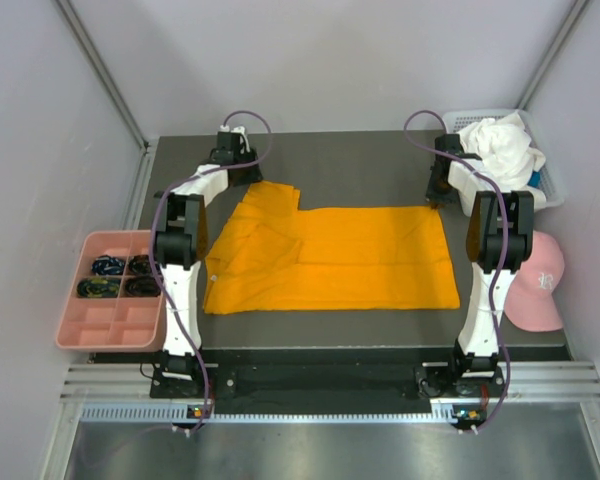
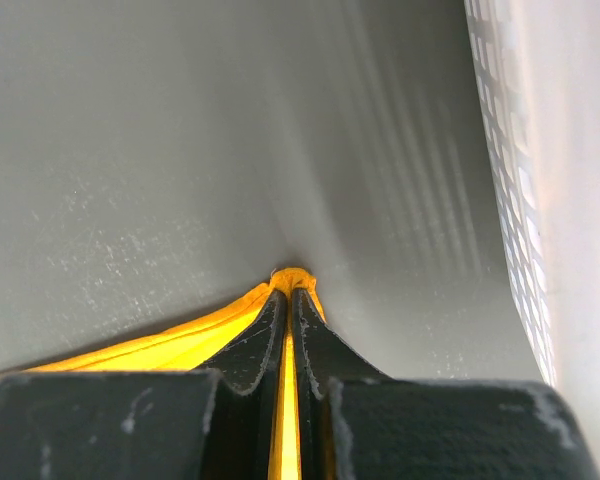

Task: Fold and stack the t-shirts
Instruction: Grap the side of the flattened tshirt furthest away from the robot with both arms

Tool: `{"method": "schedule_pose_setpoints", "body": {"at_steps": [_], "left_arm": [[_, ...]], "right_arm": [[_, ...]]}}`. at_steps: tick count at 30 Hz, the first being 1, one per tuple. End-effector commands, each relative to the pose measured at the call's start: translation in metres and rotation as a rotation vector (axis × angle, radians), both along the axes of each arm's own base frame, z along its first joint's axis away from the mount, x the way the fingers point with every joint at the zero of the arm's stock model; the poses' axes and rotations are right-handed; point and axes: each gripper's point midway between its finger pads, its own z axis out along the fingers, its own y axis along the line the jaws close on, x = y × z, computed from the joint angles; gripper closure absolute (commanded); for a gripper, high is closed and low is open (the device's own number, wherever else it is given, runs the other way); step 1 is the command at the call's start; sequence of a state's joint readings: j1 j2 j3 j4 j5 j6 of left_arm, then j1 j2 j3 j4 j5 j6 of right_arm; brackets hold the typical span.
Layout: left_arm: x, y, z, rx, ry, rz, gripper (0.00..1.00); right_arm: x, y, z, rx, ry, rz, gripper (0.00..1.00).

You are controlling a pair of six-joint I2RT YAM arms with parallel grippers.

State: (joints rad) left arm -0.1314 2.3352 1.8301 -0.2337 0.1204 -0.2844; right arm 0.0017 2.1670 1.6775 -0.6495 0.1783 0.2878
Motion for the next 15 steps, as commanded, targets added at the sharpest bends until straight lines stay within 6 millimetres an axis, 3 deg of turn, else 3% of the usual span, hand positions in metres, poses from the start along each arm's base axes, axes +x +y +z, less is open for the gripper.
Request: {"method": "schedule_pose_setpoints", "body": {"at_steps": [1, 4, 9, 13, 15], "left_arm": [[-0.0038, -0.0134, -0.0195, -0.002, 0.035, -0.041, 0.53], [-0.0049, -0.017, -0.0244, -0.001, 0.044, -0.047, 0.58], [-0.0062, -0.0156, -0.0261, 0.008, 0.049, -0.04, 0.76], [-0.0076, -0.012, -0.0279, 0.025, 0.056, -0.03, 1.0], [-0.0073, -0.0091, -0.0263, 0.037, 0.054, -0.018, 1.0]], "right_arm": [[-0.0207, -0.0402, -0.0255, -0.039, 0.099, -0.093, 1.0], [-0.0208, -0.0411, -0.0254, -0.04, 0.099, -0.097, 1.0], [-0.0213, -0.0417, -0.0257, -0.044, 0.102, -0.097, 1.0], [-0.0223, -0.0413, -0.0266, -0.042, 0.105, -0.097, 1.0], [-0.0218, -0.0408, -0.0266, -0.039, 0.103, -0.096, 1.0]]}}
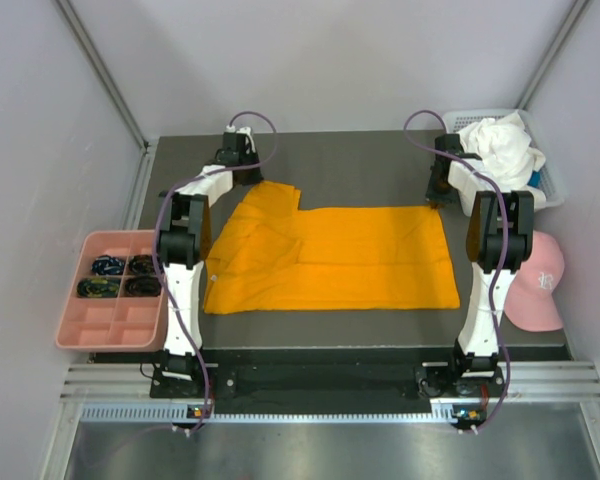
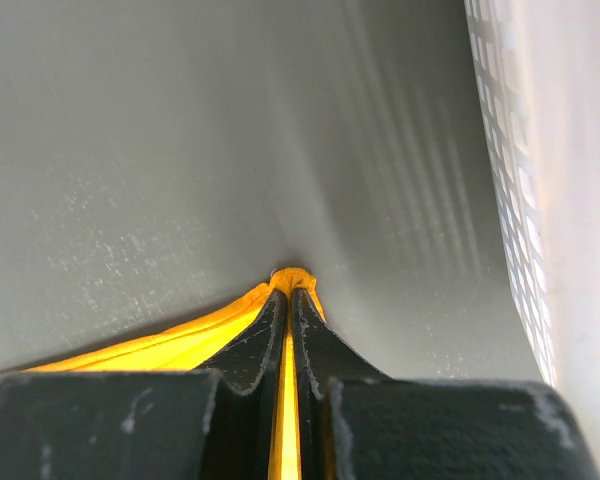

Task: Fold and stack the t-shirts
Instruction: Grap the side of the flattened tshirt furthest away from the robot with both arms

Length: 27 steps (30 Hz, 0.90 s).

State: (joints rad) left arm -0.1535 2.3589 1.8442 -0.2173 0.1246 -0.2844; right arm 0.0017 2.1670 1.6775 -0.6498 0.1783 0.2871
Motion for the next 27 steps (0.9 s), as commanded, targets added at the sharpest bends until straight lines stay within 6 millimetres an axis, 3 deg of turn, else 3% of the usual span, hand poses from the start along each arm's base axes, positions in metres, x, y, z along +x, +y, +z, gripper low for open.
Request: {"method": "schedule_pose_setpoints", "body": {"at_steps": [1, 4, 5, 7, 11, 14, 20, 27], "left_arm": [[-0.011, 0.007, -0.021, 0.045, 0.062, 0.011, 1.0], [-0.013, 0.012, -0.014, 0.061, 0.048, 0.038, 1.0], [-0.012, 0.013, -0.002, 0.062, 0.027, 0.047, 1.0], [-0.013, 0.014, 0.006, 0.06, 0.014, 0.058, 1.0], [-0.008, 0.013, 0.049, 0.027, -0.058, 0.072, 1.0], [-0.009, 0.01, 0.07, 0.009, -0.086, 0.067, 1.0], [-0.015, 0.01, 0.09, -0.006, -0.108, 0.063, 1.0], [-0.031, 0.009, 0.105, -0.025, -0.125, 0.065, 1.0]], "right_arm": [[-0.022, -0.041, -0.027, -0.039, 0.103, -0.097, 1.0], [-0.02, -0.039, -0.024, -0.028, 0.092, -0.095, 1.0], [-0.018, -0.038, -0.022, -0.021, 0.079, -0.09, 1.0], [-0.013, -0.037, -0.007, -0.019, 0.036, -0.084, 1.0], [0.002, -0.02, 0.025, 0.067, -0.072, -0.032, 1.0], [0.008, -0.007, 0.049, 0.128, -0.142, 0.014, 1.0], [0.009, 0.016, 0.076, 0.228, -0.224, 0.102, 1.0], [0.003, 0.026, 0.1, 0.268, -0.284, 0.126, 1.0]]}}
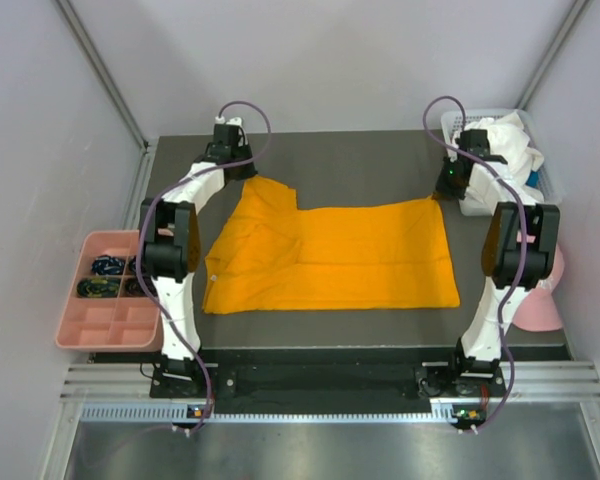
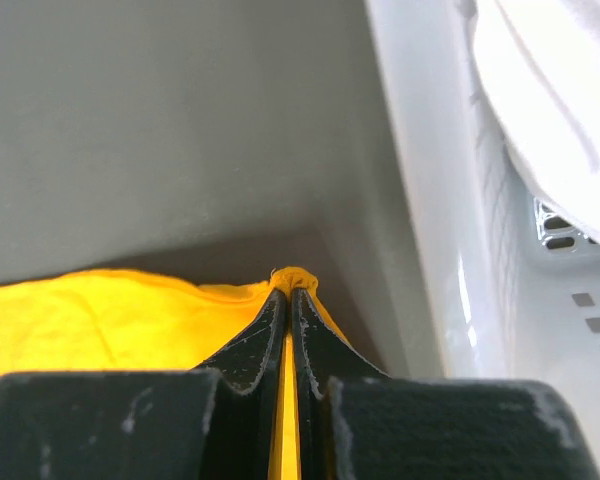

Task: Fold and stack the t-shirts
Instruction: Grap the side of the flattened tshirt furthest away from the robot with both arms, then fold the other side of the tshirt into a rectangle

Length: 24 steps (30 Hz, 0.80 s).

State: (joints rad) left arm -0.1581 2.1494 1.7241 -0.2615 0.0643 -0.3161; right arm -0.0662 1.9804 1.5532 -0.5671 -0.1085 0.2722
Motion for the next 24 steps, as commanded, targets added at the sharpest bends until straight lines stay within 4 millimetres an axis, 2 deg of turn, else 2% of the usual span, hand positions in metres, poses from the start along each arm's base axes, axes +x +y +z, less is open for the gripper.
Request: {"method": "schedule_pose_setpoints", "body": {"at_steps": [1, 2, 3, 4, 5, 6, 7, 8, 9, 10, 11, 12, 13, 14, 15, 16, 17, 19, 21, 22, 23, 24], "left_arm": [[-0.006, -0.001, 0.045, -0.036, -0.087, 0.006, 1.0], [-0.009, 0.0, 0.052, -0.04, -0.099, 0.012, 1.0], [-0.014, 0.002, 0.048, -0.04, -0.084, 0.019, 1.0], [-0.017, 0.002, 0.05, -0.058, -0.086, 0.038, 1.0], [-0.021, 0.002, 0.06, -0.069, -0.101, 0.051, 1.0], [-0.03, 0.007, 0.051, -0.069, -0.074, 0.076, 1.0], [-0.034, 0.007, 0.052, -0.088, -0.07, 0.099, 1.0], [-0.041, 0.008, 0.064, -0.1, -0.086, 0.106, 1.0], [-0.052, 0.012, 0.053, -0.099, -0.057, 0.126, 1.0], [-0.059, 0.011, 0.063, -0.123, -0.07, 0.137, 1.0], [-0.069, 0.012, 0.05, -0.127, -0.048, 0.141, 1.0], [-0.075, 0.012, 0.049, -0.13, -0.044, 0.144, 1.0], [-0.082, 0.013, 0.058, -0.14, -0.059, 0.152, 1.0], [-0.093, 0.014, 0.046, -0.141, -0.033, 0.153, 1.0], [-0.099, 0.014, 0.044, -0.148, -0.028, 0.153, 1.0], [-0.105, 0.014, 0.053, -0.168, -0.045, 0.156, 1.0], [-0.118, 0.013, 0.039, -0.172, -0.014, 0.155, 1.0], [-0.127, 0.014, 0.047, -0.193, -0.037, 0.167, 1.0], [-0.143, 0.015, 0.036, -0.189, -0.014, 0.17, 1.0], [-0.149, 0.016, 0.042, -0.196, -0.029, 0.176, 1.0], [-0.16, 0.019, 0.031, -0.187, -0.008, 0.184, 1.0], [-0.166, 0.019, 0.03, -0.189, -0.009, 0.185, 1.0]], "right_arm": [[0.006, 0.008, 0.049, 0.033, -0.137, 0.027, 1.0], [0.003, 0.008, 0.051, 0.031, -0.14, 0.022, 1.0], [0.002, 0.008, 0.06, 0.031, -0.157, 0.017, 1.0], [-0.003, 0.006, 0.059, 0.022, -0.149, 0.002, 1.0], [-0.006, 0.005, 0.059, 0.022, -0.143, -0.01, 1.0], [-0.01, 0.003, 0.06, 0.018, -0.14, -0.024, 1.0], [-0.017, -0.001, 0.058, -0.003, -0.13, -0.048, 1.0], [-0.023, -0.002, 0.058, -0.003, -0.121, -0.073, 1.0], [-0.032, -0.003, 0.049, -0.005, -0.092, -0.091, 1.0], [-0.037, -0.008, 0.051, -0.02, -0.091, -0.119, 1.0], [-0.041, -0.008, 0.048, -0.01, -0.084, -0.146, 1.0], [-0.05, -0.007, 0.038, -0.003, -0.06, -0.156, 1.0], [-0.054, -0.004, 0.039, 0.011, -0.063, -0.161, 1.0], [-0.056, -0.003, 0.037, 0.023, -0.061, -0.173, 1.0], [-0.063, -0.002, 0.029, 0.028, -0.044, -0.183, 1.0], [-0.066, -0.003, 0.028, 0.026, -0.043, -0.194, 1.0], [-0.069, -0.003, 0.03, 0.028, -0.05, -0.209, 1.0], [-0.076, -0.004, 0.024, 0.026, -0.041, -0.224, 1.0], [-0.083, -0.003, 0.023, 0.035, -0.039, -0.234, 1.0], [-0.086, -0.003, 0.023, 0.037, -0.039, -0.238, 1.0], [-0.087, -0.003, 0.023, 0.04, -0.042, -0.244, 1.0], [-0.092, -0.002, 0.024, 0.043, -0.044, -0.249, 1.0]]}}
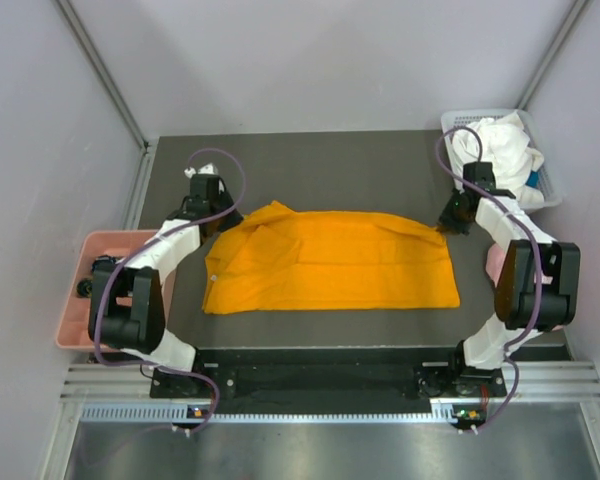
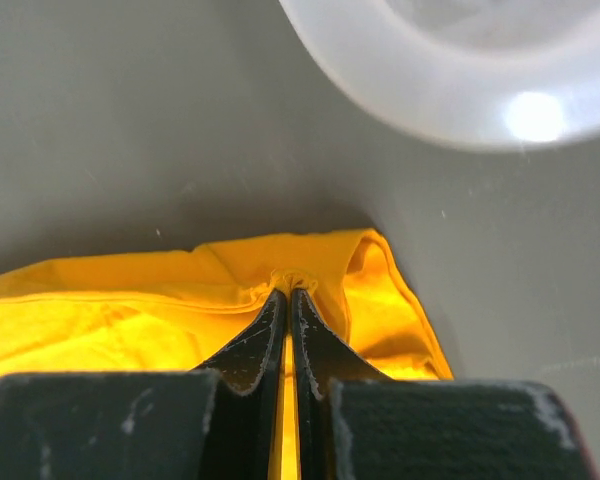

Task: Fold and stack the t-shirts
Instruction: Fold the other side of the tshirt into a rectangle

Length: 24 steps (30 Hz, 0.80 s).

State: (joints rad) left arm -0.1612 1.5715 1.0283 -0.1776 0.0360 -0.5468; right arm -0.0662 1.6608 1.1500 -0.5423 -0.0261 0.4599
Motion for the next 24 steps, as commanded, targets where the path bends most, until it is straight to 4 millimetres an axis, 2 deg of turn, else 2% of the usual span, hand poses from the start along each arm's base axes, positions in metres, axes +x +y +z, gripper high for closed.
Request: {"method": "schedule_pose_setpoints", "body": {"at_steps": [1, 2, 6, 10, 18, 24], "left_arm": [[-0.016, 0.002, 0.025, -0.036, -0.1, 0.035, 1.0], [-0.024, 0.004, 0.018, -0.029, -0.086, 0.039, 1.0], [-0.036, 0.015, 0.02, 0.003, -0.087, 0.068, 1.0], [-0.046, 0.02, 0.027, 0.025, -0.091, 0.08, 1.0], [-0.062, 0.027, 0.054, 0.037, -0.143, 0.083, 1.0], [-0.076, 0.03, 0.059, 0.043, -0.15, 0.085, 1.0]], "right_arm": [[0.004, -0.001, 0.03, -0.001, -0.117, -0.049, 1.0], [0.002, -0.006, 0.029, -0.017, -0.116, -0.071, 1.0], [-0.006, -0.012, 0.033, -0.049, -0.129, -0.103, 1.0], [-0.012, -0.016, 0.033, -0.063, -0.131, -0.129, 1.0], [-0.02, -0.019, 0.028, -0.065, -0.125, -0.157, 1.0], [-0.026, -0.024, 0.026, -0.077, -0.122, -0.186, 1.0]]}}
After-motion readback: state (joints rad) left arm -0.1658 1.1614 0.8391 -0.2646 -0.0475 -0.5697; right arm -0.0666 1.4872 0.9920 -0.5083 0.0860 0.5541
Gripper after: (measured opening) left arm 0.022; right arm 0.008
